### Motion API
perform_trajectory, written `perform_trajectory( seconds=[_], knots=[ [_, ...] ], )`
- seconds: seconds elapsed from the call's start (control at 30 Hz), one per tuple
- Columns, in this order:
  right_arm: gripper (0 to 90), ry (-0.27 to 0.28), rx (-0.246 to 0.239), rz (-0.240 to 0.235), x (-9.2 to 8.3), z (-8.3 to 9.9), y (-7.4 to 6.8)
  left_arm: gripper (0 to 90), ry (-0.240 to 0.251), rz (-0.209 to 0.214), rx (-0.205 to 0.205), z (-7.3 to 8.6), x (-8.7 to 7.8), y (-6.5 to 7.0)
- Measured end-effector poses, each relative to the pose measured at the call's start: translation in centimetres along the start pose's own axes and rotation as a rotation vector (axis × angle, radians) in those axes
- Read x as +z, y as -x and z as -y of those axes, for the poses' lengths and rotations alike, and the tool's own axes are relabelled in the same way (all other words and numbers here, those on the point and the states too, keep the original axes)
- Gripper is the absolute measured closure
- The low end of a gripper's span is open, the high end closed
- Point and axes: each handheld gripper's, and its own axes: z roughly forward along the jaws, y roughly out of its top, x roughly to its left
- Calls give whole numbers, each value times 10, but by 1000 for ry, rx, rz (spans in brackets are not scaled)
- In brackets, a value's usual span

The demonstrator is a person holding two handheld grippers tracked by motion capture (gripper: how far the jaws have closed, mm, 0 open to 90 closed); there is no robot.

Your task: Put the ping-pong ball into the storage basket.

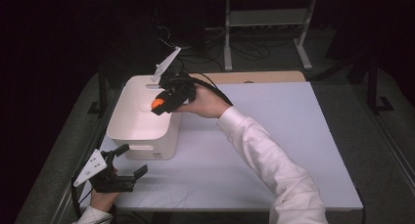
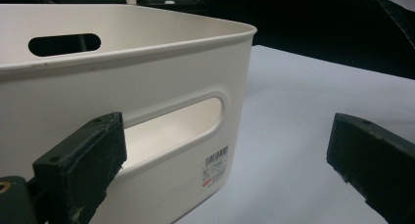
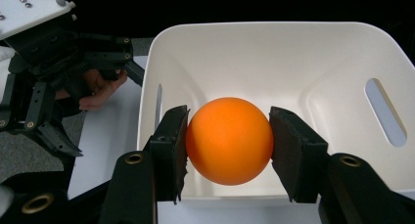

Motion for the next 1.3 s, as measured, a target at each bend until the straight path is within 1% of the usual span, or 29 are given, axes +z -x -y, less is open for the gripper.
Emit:
perform_trajectory(
  seconds=[0.23, 0.37, 0.5, 0.63, 0.73, 0.77, 0.8, 0.83, 0.87, 0.9, 0.93, 0.97, 1.0, 1.1, 1.13, 1.17, 1.2, 1.23, 1.27, 1.3],
  knots=[
    [495, -8, 5, -14, 10, -3, 3, 9, 1, -2, 1, 0, 0, 0],
    [494, -12, -5, -26, 17, -5, 2, 8, 1, -3, -1, 0, 0, 0],
    [494, -3, -20, -33, 23, -9, 3, 9, 1, -2, -2, 0, 0, -1],
    [494, 4, -20, -41, 31, -12, 6, 8, -8, -7, -3, 0, -1, -1],
    [490, 13, -5, -44, 37, -11, 9, 9, -8, -6, -2, 0, -1, -2],
    [486, 12, -7, -38, 38, -10, 10, 9, -6, -6, -2, 0, -1, -2],
    [465, 14, -1, -34, 40, -10, 10, 9, -7, -5, -4, 0, -1, -2],
    [412, 18, -3, -32, 41, -9, 11, 9, -5, -5, -6, 0, -1, -2],
    [369, 19, 10, -22, 41, -9, 11, 9, -4, -5, -7, 0, -1, -2],
    [344, 24, 12, -10, 41, -9, 11, 9, -2, -4, -9, 0, -1, -2],
    [309, 35, 17, -10, 40, -8, 12, 9, -3, -4, -7, 0, -1, -2],
    [295, 42, 20, -5, 39, -7, 12, 9, -2, -3, -5, 0, -1, -2],
    [266, 47, 19, 6, 37, -6, 13, 8, 1, -3, -6, 0, -1, -1],
    [164, 44, 32, 32, 33, -4, 13, 8, 3, 0, -5, 0, -1, -1],
    [117, 45, 51, 48, 31, -3, 13, 9, 4, 1, -6, 0, -1, -1],
    [110, 42, 58, 53, 30, -2, 13, 8, 5, 0, -4, 0, -1, -1],
    [70, 46, 56, 57, 29, -1, 13, 9, 3, 0, -3, 0, -1, -1],
    [21, 43, 64, 71, 28, 0, 12, 8, 4, 2, -4, 0, -1, -1],
    [0, 44, 66, 84, 28, 1, 12, 9, 6, 2, -6, 0, -1, -1],
    [0, 39, 81, 93, 26, 3, 12, 8, 3, 2, -6, 0, -1, -1]
  ],
)
